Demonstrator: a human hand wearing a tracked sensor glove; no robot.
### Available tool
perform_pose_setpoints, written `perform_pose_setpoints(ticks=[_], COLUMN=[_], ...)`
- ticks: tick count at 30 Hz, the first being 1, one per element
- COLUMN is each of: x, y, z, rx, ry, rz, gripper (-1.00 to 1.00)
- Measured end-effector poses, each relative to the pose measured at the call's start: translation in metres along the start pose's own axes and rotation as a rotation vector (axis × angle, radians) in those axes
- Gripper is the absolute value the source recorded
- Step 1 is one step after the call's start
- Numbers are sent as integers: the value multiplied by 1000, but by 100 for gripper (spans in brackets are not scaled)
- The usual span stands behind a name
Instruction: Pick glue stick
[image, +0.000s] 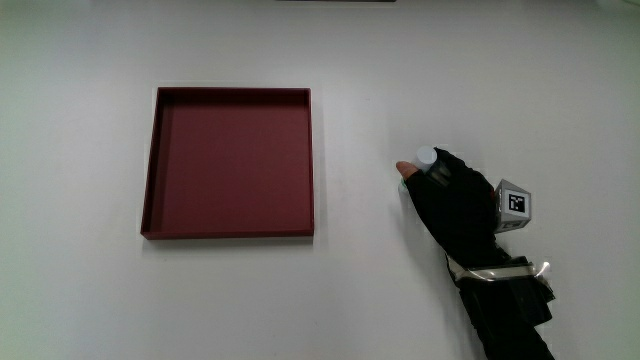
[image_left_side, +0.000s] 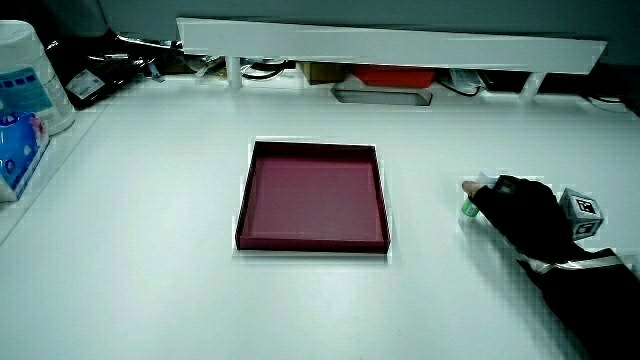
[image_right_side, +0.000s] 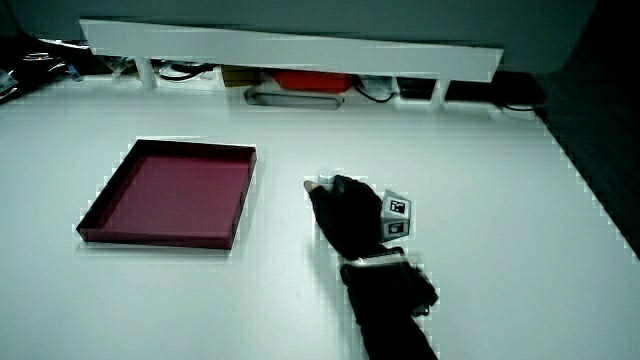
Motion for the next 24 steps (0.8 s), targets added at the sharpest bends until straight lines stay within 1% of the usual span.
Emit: perform_pose_setpoints(ticks=[1, 2, 3, 4, 5, 6, 7, 8, 9, 11, 12, 13, 14, 16, 17, 19, 20, 21, 22, 23, 24], x=[0, 2, 4, 4, 4, 7, 6, 9, 11, 11, 12, 15, 13, 15, 14, 14, 14, 14, 14, 15, 13], y=[-1, -1, -1, -1, -1, 0, 0, 1, 2, 1, 1, 2, 1, 1, 2, 2, 2, 1, 2, 2, 1], z=[1, 2, 2, 3, 3, 4, 3, 4, 4, 3, 3, 3, 2, 2, 1, 0, 0, 0, 0, 0, 0], rx=[24, 45, 63, 75, 87, 104, 105, 112, 124, 143, 148, 162, 170, 176, 175, 183, 187, 185, 195, 194, 199], ry=[6, 16, 24, 42, 62, 65, 88, 83, 98, 117, 134, 130, 150, 152, 170, 184, 188, 180, 180, 177, 187], rz=[-21, -3, -4, 4, 0, 7, 9, 6, 17, 13, 22, 12, 19, 16, 23, 32, 34, 28, 25, 33, 33], gripper=[12, 15, 18, 21, 24, 27, 30, 33, 36, 42, 45, 48, 52, 58, 61, 67, 70, 73, 76, 79, 82])
